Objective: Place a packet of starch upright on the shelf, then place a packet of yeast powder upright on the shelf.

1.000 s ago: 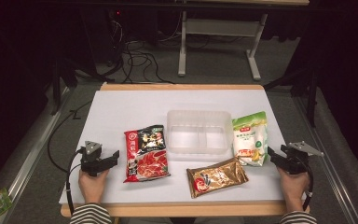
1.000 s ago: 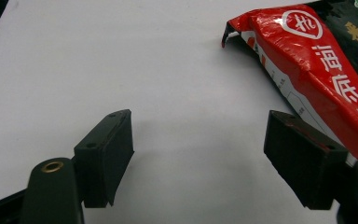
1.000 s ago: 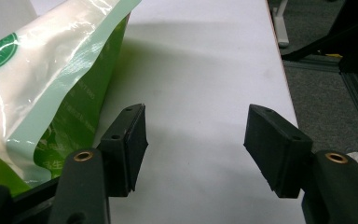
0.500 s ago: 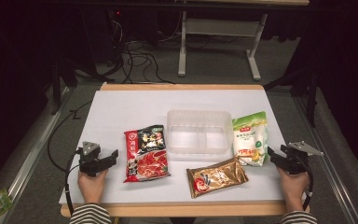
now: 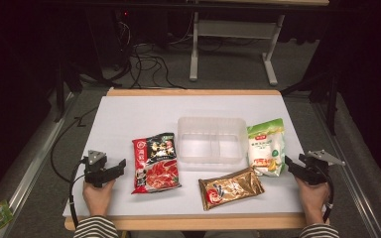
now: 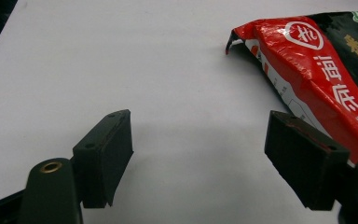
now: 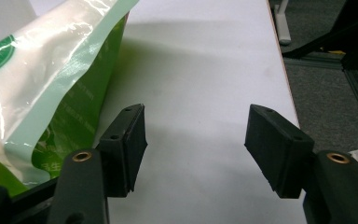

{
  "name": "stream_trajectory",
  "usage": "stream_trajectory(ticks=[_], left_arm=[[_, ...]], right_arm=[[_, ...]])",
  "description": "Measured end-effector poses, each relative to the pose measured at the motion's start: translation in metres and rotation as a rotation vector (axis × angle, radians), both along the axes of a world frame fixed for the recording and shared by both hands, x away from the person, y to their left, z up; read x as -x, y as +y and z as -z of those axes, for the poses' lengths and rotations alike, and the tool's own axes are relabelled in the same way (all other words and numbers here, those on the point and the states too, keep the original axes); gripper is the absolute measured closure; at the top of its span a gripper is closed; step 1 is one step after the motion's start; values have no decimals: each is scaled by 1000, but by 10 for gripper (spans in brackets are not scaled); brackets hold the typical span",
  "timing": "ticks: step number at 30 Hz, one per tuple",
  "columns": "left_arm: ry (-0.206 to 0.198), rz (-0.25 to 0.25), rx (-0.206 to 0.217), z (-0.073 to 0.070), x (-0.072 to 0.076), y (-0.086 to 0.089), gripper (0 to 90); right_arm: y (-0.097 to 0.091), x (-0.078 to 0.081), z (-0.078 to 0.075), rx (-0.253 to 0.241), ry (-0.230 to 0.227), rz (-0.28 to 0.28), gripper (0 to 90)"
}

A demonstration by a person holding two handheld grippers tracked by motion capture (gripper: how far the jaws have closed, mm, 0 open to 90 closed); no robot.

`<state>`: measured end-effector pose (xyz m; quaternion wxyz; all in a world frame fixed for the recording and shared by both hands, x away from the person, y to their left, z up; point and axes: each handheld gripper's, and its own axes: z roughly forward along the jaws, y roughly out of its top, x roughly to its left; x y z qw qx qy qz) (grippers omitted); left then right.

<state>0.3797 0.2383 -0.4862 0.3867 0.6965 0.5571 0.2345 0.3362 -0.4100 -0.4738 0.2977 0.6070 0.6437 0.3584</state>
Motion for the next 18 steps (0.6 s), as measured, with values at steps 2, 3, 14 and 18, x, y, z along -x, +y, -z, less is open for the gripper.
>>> stream_trajectory(ticks=[2, 3, 14, 18], left_arm=[[0, 0, 0, 0, 0, 0, 239], [-1, 0, 0, 0, 0, 0, 239], [-5, 0, -7, 0, 0, 0, 238], [-16, -2, -8, 0, 2, -1, 235]], right_arm=[[0, 0, 0, -5, -7, 0, 386], [-1, 1, 0, -13, -8, 3, 384], [-3, 6, -4, -10, -17, -8, 382], [-6, 11, -9, -2, -21, -30, 372]])
